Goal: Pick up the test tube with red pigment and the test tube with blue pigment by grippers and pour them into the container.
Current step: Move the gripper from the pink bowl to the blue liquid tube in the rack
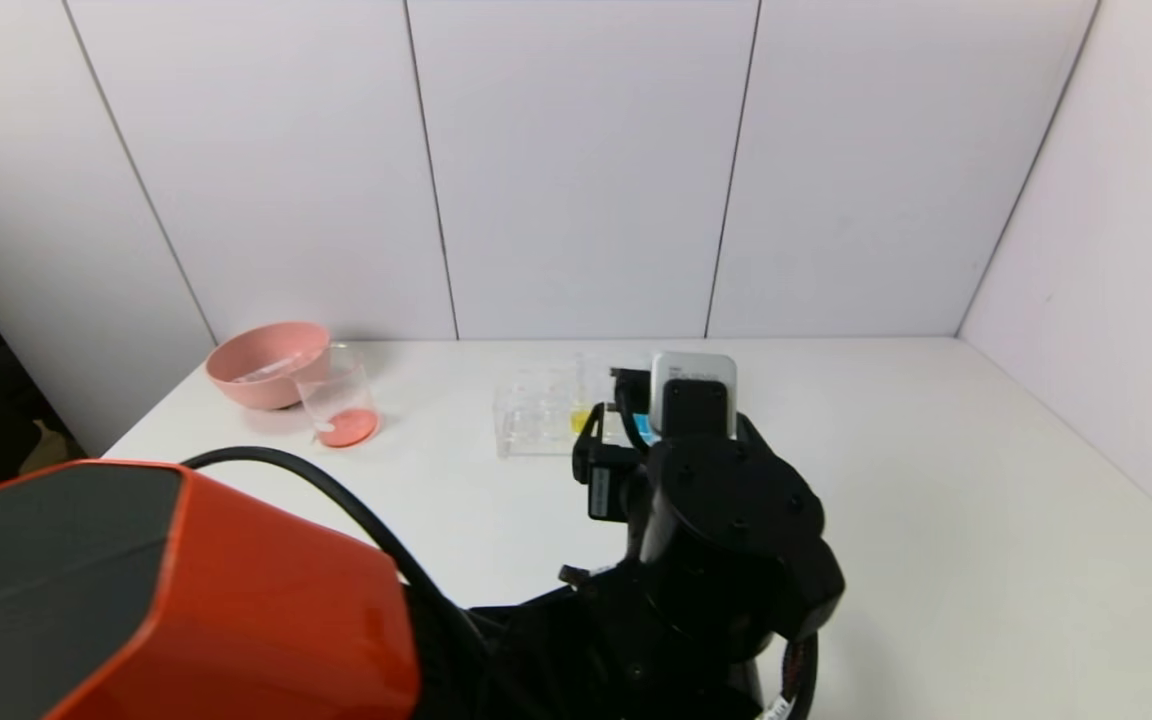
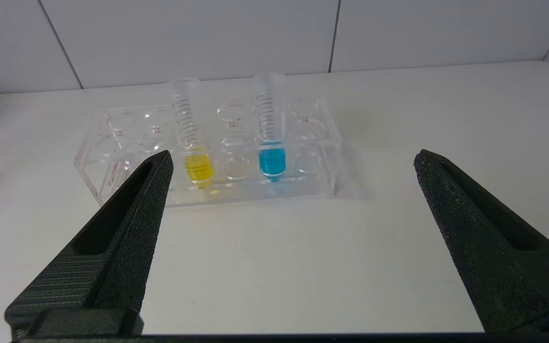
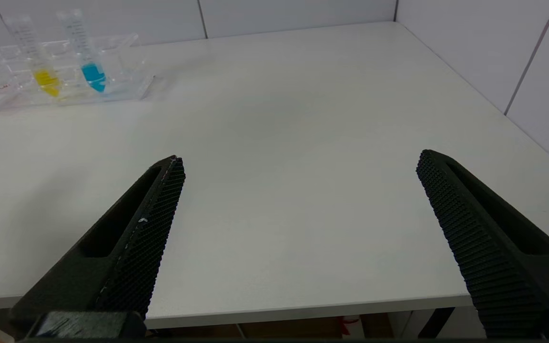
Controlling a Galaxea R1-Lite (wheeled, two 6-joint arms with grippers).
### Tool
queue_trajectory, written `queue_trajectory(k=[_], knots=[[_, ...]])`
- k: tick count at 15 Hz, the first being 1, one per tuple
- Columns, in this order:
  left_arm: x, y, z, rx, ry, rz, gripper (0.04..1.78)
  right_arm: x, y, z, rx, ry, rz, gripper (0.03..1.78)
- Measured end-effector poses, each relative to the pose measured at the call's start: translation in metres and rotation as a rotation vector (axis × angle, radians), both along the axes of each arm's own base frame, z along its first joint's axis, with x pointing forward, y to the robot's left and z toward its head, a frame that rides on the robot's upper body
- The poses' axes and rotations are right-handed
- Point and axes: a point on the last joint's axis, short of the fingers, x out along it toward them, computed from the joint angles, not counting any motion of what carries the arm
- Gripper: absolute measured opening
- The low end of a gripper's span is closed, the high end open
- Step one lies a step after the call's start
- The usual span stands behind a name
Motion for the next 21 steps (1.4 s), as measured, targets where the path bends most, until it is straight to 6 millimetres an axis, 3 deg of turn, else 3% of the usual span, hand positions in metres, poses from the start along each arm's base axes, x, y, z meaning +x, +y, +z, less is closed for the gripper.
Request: queue_trajectory(k=[2, 6, 17, 21], knots=[[0.005, -0.016, -0.018, 0.03, 0.011, 0.033, 1.76, 0.0, 0.0, 0.0, 0.0, 0.0, 0.0, 1.77], [0.018, -0.026, -0.036, 0.05, 0.019, 0.047, 1.76, 0.0, 0.0, 0.0, 0.0, 0.0, 0.0, 1.77], [0.113, -0.03, -0.039, 0.011, -0.034, 0.074, 1.76, 0.0, 0.0, 0.0, 0.0, 0.0, 0.0, 1.77], [0.144, -0.035, -0.051, 0.031, -0.031, 0.097, 1.76, 0.0, 0.0, 0.0, 0.0, 0.0, 0.0, 1.77]])
